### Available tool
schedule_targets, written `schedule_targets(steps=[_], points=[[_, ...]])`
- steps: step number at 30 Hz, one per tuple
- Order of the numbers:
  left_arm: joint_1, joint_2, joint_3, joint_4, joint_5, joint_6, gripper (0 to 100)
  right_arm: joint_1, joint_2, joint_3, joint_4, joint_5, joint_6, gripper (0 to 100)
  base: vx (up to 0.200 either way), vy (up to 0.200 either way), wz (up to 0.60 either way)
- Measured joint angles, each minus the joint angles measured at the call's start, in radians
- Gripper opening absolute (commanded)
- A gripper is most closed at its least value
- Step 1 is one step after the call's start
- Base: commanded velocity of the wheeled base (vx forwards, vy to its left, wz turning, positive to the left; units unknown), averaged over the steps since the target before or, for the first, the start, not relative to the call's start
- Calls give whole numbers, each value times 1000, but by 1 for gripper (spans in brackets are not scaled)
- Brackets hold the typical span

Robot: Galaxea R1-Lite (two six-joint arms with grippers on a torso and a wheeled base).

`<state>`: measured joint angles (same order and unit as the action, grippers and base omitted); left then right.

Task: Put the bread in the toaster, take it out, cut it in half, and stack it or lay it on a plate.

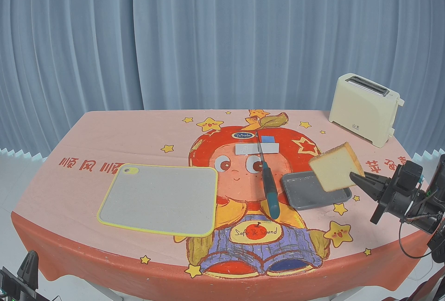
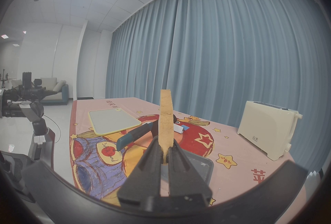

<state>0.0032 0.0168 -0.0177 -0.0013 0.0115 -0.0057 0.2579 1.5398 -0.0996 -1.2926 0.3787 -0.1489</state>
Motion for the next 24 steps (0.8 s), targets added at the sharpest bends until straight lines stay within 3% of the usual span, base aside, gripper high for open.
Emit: schedule_targets(steps=[9,24], points=[[0,0,0,0,0,0,0,0,-8,10,1,0,-35,0,0,0,0],[1,0,0,1,9,-10,0,0,-12,21,2,0,-41,0,0,0,0]])
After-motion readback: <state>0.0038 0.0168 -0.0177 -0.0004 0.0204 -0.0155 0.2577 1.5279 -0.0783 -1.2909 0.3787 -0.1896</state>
